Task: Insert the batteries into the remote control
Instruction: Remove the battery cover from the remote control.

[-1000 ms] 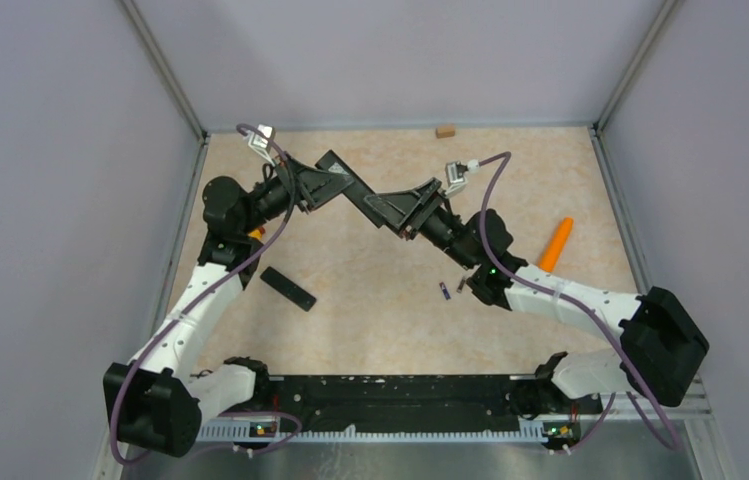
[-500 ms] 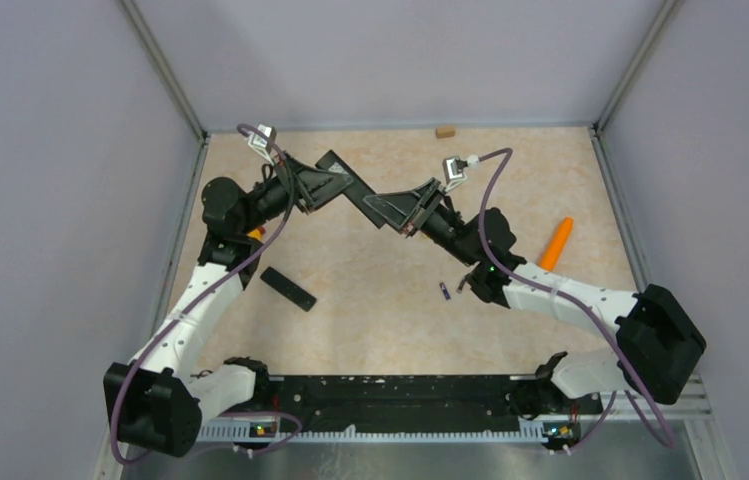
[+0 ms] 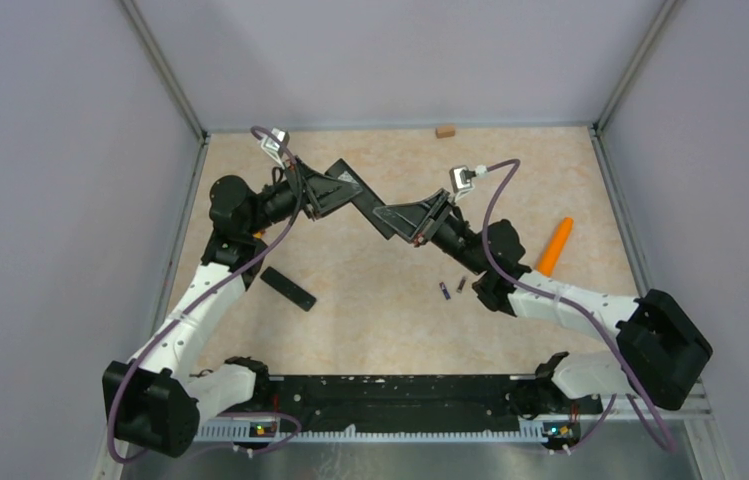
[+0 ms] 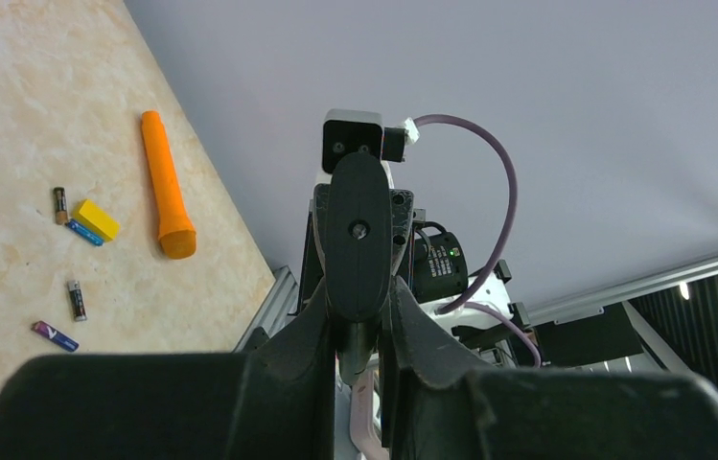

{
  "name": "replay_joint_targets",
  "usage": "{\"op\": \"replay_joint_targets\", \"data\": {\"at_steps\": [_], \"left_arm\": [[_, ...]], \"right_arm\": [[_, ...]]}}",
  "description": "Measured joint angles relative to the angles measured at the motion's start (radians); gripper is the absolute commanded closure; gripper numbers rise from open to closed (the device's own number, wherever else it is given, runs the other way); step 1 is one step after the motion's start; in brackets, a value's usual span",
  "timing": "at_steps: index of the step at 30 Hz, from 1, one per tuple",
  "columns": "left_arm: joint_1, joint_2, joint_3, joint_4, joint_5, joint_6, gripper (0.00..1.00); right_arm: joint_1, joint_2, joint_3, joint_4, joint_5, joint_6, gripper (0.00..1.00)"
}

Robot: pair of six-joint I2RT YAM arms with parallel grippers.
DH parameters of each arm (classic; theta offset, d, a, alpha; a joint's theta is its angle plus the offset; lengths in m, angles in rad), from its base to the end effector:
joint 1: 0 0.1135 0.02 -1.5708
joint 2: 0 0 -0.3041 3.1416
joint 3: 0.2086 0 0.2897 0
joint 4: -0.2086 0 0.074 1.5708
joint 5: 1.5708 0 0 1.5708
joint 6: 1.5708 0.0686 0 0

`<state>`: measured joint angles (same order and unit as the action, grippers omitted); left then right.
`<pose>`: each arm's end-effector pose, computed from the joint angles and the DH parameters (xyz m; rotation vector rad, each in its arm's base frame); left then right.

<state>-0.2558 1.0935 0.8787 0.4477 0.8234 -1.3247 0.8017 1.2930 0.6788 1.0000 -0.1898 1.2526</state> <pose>0.2653 -0.1214 0.4097 -0.0506 1.6978 -1.7932 0.2228 0.2488 0.3448 0.1216 1.4273 1.8730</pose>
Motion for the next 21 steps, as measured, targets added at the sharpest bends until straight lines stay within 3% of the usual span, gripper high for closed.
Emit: {"op": "replay_joint_targets", "data": {"at_steps": [6, 13, 21], "left_arm": [[0.003, 0.0, -0.002, -0.007, -0.027, 0.014, 1.0], [0.022, -0.001, -0.019, -0.002, -0.08, 0.029, 1.0], [0.029, -0.005, -0.032, -0.005, -0.115, 0.068, 1.0]], "right_arm": [[-0.005, -0.006, 0.031, -0.089, 0.005, 0.017, 0.76], [-0.021, 0.018, 0.058, -0.174, 0.023, 0.06, 0.48], [-0.037, 0.026, 0.058, -0.229, 0.029, 0.087, 0.31]]}}
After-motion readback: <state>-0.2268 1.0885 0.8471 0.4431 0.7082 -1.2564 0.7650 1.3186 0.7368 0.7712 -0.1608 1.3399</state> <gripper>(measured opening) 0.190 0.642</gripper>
